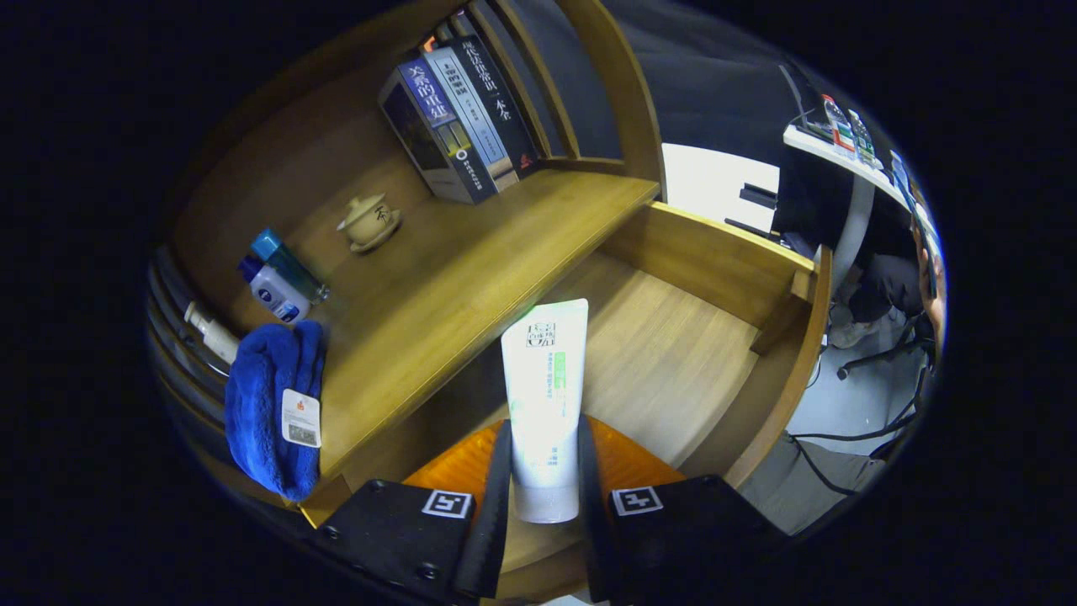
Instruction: Pull open the drawer, take out the items inside it, and place them on the countertop above the cabinet.
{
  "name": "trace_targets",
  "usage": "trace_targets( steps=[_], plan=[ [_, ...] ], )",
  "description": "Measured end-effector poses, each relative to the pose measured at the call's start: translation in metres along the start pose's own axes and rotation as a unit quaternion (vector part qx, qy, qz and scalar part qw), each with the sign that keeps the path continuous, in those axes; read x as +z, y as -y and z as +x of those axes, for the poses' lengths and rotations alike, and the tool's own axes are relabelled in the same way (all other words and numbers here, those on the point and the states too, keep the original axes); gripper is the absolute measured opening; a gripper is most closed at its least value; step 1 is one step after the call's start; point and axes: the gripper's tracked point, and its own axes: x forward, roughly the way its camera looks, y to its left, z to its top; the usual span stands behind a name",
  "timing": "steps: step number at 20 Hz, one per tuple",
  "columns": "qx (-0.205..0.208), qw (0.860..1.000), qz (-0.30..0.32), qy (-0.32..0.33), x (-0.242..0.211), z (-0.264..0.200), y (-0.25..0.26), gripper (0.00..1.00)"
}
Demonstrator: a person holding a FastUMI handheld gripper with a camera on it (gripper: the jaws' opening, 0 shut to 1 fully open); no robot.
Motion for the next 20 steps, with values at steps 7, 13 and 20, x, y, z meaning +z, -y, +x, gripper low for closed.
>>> trace_targets(
  steps=[7,13,20],
  plan=[
    [0.046,0.98,-0.072,0.177,0.063,-0.052,-0.013,0.46],
    [0.115,0.943,-0.168,0.264,0.133,-0.09,-0.089,0.15],
    [-0.027,0.999,0.007,0.043,0.061,-0.016,-0.037,0.15]
  ],
)
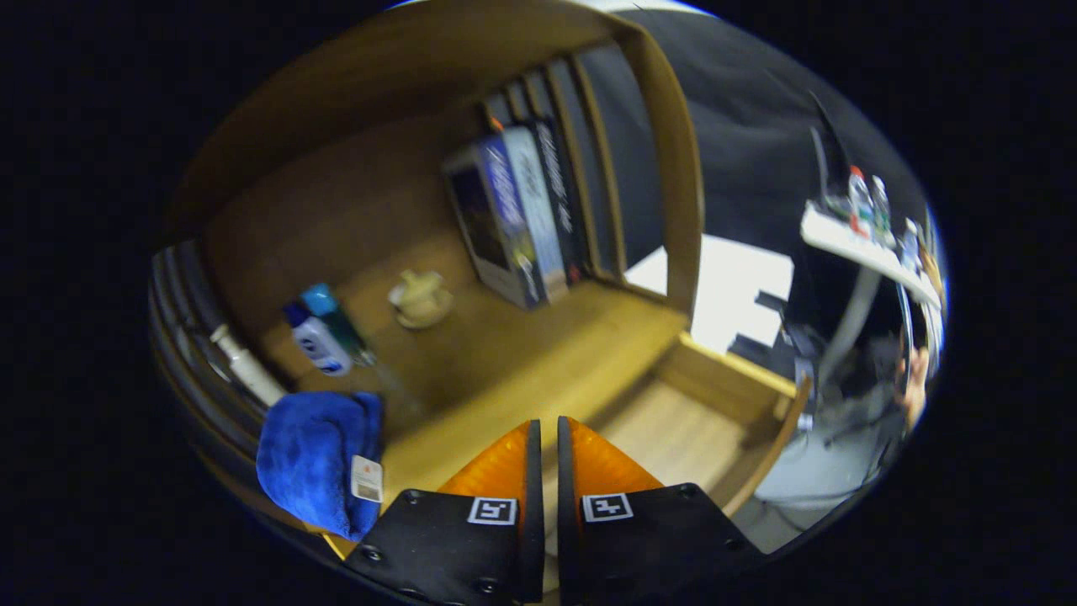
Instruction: Pull open the drawer, take out the items inside it, and place them on the countertop above the cabinet.
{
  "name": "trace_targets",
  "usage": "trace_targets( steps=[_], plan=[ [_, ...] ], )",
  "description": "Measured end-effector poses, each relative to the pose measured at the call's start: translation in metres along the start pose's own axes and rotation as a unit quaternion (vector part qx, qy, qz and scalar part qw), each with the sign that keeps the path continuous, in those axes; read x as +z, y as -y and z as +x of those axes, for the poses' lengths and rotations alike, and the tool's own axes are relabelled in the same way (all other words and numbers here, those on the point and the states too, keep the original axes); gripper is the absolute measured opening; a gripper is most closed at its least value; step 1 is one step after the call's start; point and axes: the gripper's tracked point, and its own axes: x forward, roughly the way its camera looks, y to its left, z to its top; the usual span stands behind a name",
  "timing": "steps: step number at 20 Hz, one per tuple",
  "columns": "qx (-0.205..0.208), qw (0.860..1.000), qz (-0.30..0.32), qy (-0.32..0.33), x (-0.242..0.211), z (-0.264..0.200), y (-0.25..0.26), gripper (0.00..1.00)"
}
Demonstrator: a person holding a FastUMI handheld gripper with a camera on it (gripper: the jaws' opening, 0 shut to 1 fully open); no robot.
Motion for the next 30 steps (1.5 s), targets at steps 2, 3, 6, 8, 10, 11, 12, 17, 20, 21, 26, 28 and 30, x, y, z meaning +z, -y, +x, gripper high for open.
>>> trace_targets(
  steps=[2,3,6,8,10,11,12,17,20,21,26,28,30],
  plan=[
    [-0.005,0.998,0.042,-0.054,-0.021,0.017,0.003,0.18],
    [-0.012,0.995,0.055,-0.078,-0.031,0.022,0.007,0.33],
    [-0.074,0.983,0.084,-0.143,-0.056,0.019,0.029,0.58],
    [-0.092,0.975,0.104,-0.176,-0.071,0.021,0.033,0.7],
    [-0.098,0.968,0.11,-0.204,-0.082,0.027,0.032,0.81],
    [-0.118,0.962,0.098,-0.226,-0.09,0.03,0.04,0.84],
    [-0.133,0.957,0.085,-0.242,-0.094,0.029,0.045,0.84],
    [-0.174,0.932,0.076,-0.308,-0.109,0.03,0.055,0.81],
    [-0.197,0.92,0.052,-0.334,-0.11,0.033,0.065,0.81],
    [-0.204,0.915,0.048,-0.344,-0.109,0.033,0.067,0.81],
    [-0.183,0.909,0.045,-0.371,-0.119,0.048,0.055,0.87],
    [-0.161,0.902,0.07,-0.394,-0.135,0.052,0.05,0.86],
    [-0.159,0.893,0.101,-0.408,-0.144,0.053,0.047,0.86]
  ],
)
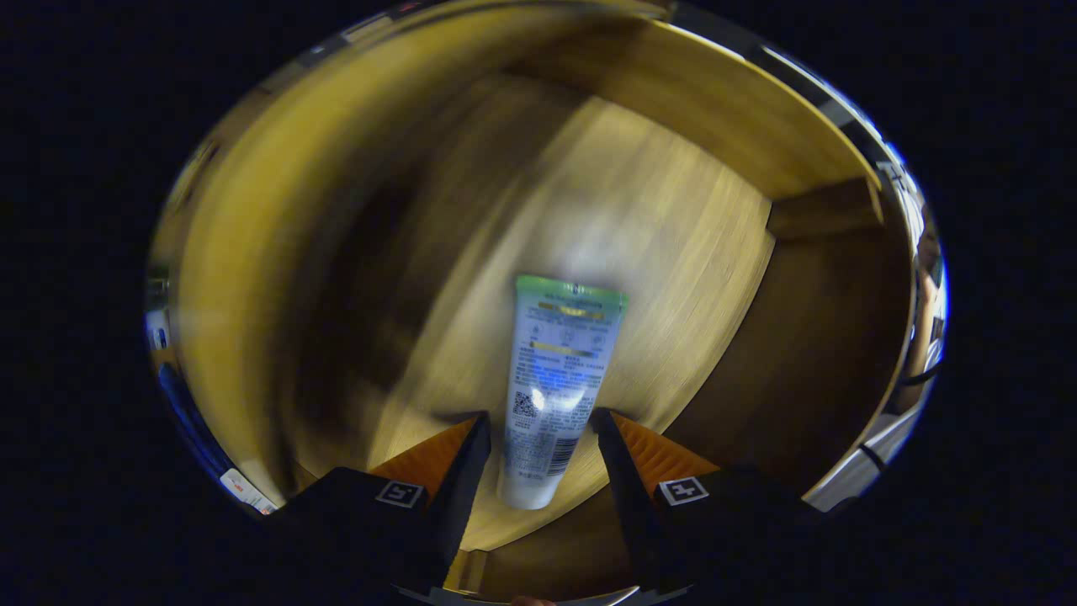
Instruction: Pull open the drawer, take out the items inside it, and place them on the countertop above the cabinet.
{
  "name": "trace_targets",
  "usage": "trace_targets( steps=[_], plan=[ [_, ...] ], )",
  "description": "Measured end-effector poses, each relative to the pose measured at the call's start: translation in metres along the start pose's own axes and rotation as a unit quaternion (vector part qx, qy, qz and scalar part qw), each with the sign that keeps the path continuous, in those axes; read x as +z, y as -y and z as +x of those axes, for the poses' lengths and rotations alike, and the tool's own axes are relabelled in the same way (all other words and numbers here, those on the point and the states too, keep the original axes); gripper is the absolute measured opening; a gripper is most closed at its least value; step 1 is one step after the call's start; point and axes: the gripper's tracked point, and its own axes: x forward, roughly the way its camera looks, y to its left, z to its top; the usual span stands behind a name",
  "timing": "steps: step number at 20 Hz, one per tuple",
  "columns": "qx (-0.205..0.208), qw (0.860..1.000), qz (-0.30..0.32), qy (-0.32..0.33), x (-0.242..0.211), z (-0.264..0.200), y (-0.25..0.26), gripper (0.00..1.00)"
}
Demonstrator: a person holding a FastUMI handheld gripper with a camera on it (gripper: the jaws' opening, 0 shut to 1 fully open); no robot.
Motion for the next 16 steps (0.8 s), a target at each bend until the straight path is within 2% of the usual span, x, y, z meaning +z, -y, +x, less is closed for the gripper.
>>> trace_targets(
  steps=[3,5,6,7,9,10,13,16],
  plan=[
    [-0.013,1.0,-0.023,0.017,0.006,0.001,0.003,0.86],
    [-0.02,0.999,-0.041,0.021,0.005,-0.007,0.005,0.73],
    [-0.018,0.999,-0.029,0.033,0.004,-0.003,0.006,0.67],
    [-0.009,0.999,-0.021,0.043,0.005,-0.005,0.004,0.6],
    [0.056,0.995,-0.006,0.087,0.013,-0.018,-0.016,0.47],
    [0.079,0.989,-0.015,0.122,0.019,-0.032,-0.023,0.47],
    [0.08,0.973,-0.052,0.211,0.026,-0.074,-0.023,0.45],
    [0.09,0.961,-0.062,0.256,0.017,-0.113,-0.019,0.45]
  ],
)
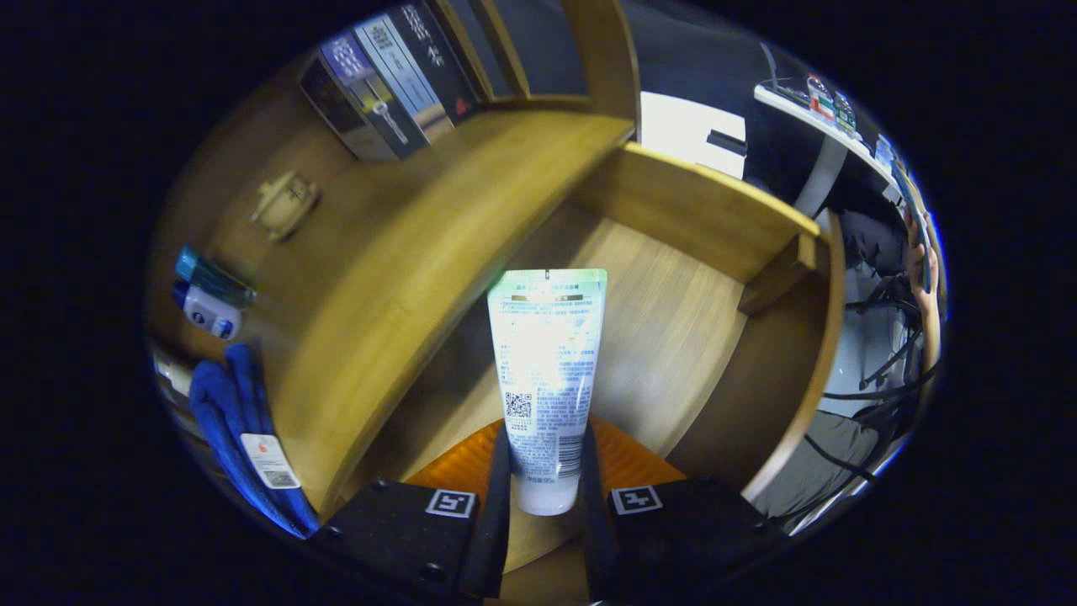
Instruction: Pull open the drawer, take out the items inside it, and place them on the countertop above the cabinet.
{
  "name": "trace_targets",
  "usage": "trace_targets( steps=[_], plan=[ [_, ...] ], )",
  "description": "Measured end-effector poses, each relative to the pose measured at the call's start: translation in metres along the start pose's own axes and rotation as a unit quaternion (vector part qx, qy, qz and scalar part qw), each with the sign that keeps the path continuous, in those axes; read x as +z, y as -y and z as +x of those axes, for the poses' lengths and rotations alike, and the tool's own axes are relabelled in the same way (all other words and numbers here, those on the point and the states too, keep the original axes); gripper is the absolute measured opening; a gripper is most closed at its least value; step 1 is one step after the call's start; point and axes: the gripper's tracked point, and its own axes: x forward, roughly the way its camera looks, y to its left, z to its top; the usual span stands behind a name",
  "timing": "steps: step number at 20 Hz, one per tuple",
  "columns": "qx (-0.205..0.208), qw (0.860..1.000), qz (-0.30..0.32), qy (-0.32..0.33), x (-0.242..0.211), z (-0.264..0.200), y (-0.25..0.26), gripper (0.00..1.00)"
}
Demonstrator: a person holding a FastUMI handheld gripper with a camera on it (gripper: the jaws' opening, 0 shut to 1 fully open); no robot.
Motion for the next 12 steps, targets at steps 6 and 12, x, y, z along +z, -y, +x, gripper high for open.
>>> trace_targets(
  steps=[6,12],
  plan=[
    [0.021,0.99,-0.07,0.12,0.023,-0.053,0.009,0.45],
    [0.071,0.926,-0.252,0.274,0.088,-0.096,-0.059,0.45]
  ],
)
